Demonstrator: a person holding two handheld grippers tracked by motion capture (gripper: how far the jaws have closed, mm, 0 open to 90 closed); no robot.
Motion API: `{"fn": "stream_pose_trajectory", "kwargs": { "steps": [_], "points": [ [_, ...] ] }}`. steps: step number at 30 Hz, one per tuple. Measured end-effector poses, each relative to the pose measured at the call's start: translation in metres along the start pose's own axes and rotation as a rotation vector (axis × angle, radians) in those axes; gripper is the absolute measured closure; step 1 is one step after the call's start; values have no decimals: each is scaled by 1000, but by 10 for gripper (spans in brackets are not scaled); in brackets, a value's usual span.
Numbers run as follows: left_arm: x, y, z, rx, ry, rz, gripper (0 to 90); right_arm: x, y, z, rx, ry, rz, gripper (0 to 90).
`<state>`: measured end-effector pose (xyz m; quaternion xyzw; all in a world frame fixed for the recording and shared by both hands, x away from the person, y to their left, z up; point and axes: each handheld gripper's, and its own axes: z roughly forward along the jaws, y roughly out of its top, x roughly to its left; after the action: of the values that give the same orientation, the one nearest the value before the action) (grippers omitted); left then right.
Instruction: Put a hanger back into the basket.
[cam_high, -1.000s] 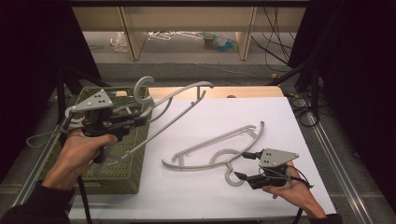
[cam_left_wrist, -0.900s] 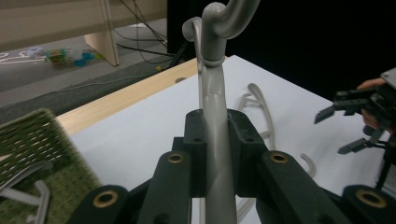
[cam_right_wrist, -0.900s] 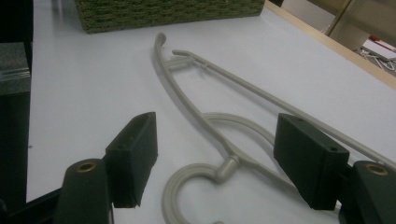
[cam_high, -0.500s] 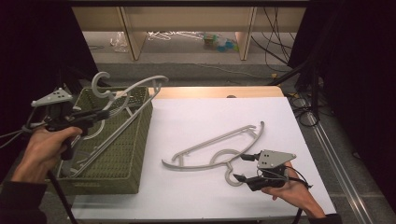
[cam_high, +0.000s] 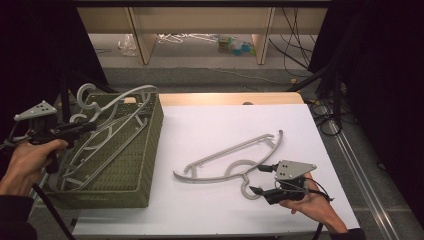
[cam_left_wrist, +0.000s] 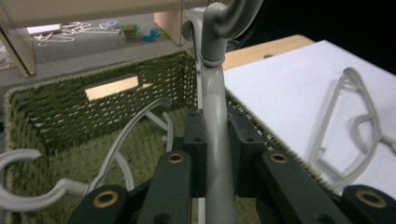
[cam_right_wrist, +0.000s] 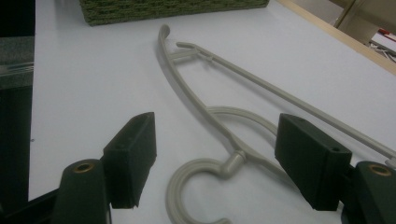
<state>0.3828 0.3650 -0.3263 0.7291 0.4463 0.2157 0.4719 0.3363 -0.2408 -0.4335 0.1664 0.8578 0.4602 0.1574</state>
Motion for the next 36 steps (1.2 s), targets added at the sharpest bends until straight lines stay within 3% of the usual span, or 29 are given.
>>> {"fn": "stream_pose_trajectory", "kwargs": {
  "steps": [4, 9, 17, 21, 24, 25, 28, 32, 34, 36],
  "points": [
    [5, -2, 0, -4, -18, 12, 789, 0, 0, -1, 7, 5, -1, 300],
    [12, -6, 6, 50, -6, 27, 789, 0, 0, 0, 5, 3, -4, 300],
    [18, -15, 17, 94, -10, 6, 789, 0, -1, -1, 8, 7, -2, 300],
    [17, -24, 30, 115, -19, -30, 789, 0, 0, -1, 24, 12, -15, 298],
    [19, -30, 39, 171, -12, -27, 789, 0, -1, 0, 17, 10, -13, 297],
    [18, -32, 43, 167, -6, -54, 788, 0, -1, 0, 17, 9, -13, 297],
    [20, -38, 50, 191, 15, -56, 787, -1, -1, 0, 16, 8, -9, 297],
    [20, -44, 58, 236, 86, -33, 782, -1, -1, -1, 15, 9, -7, 296],
    [24, -45, 56, 296, 114, 10, 777, -1, -1, -1, 11, 5, -9, 296],
    [25, -49, 58, 297, 139, -9, 774, -1, -1, -2, 9, 2, -7, 296]
  ]
}}
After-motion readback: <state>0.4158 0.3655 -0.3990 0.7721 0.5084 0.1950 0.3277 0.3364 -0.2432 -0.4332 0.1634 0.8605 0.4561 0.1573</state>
